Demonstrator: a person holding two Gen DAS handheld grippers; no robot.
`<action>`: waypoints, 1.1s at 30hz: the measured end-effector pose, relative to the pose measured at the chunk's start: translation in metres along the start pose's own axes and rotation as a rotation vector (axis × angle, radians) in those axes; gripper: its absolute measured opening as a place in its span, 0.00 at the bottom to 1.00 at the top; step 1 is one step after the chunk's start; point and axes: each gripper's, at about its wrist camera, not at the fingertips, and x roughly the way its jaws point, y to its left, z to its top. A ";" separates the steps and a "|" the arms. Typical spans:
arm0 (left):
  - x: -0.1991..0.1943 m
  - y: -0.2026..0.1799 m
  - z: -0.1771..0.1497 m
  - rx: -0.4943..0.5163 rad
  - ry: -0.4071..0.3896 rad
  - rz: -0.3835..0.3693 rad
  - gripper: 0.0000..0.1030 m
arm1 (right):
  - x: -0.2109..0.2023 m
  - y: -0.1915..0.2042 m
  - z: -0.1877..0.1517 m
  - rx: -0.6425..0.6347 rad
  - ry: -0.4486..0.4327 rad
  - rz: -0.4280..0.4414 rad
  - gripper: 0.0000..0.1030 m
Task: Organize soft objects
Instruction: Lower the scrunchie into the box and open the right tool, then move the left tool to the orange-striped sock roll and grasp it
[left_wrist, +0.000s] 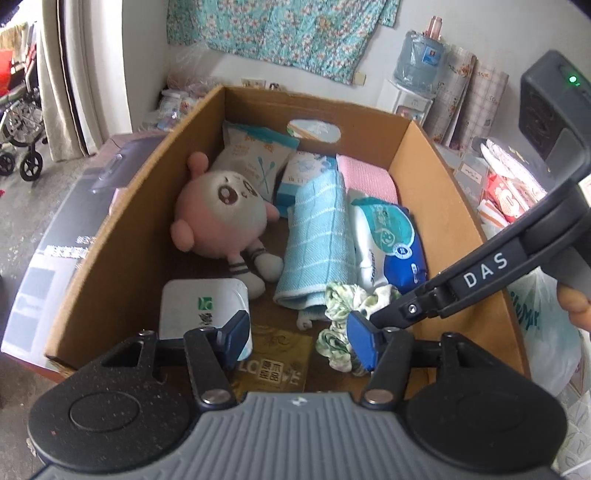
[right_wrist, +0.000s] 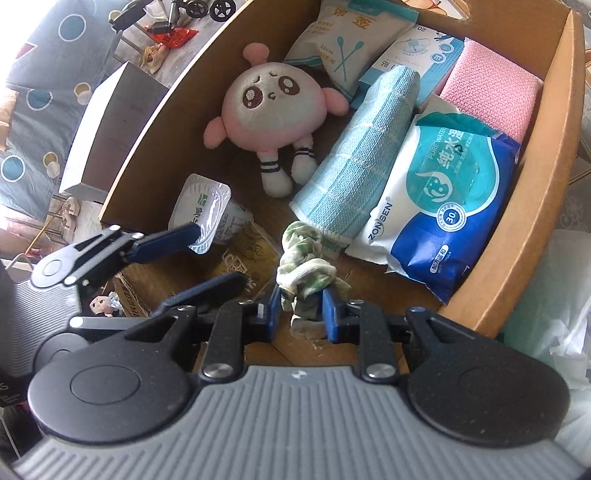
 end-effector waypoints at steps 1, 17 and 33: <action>-0.003 0.000 0.000 0.000 -0.011 0.004 0.58 | 0.001 0.000 0.000 0.002 0.012 0.011 0.22; -0.038 0.008 -0.007 -0.004 -0.105 0.065 0.58 | -0.009 0.018 0.014 -0.156 -0.048 -0.119 0.44; -0.054 0.023 -0.015 -0.097 -0.138 0.112 0.60 | 0.031 0.015 0.005 -0.171 -0.007 -0.048 0.29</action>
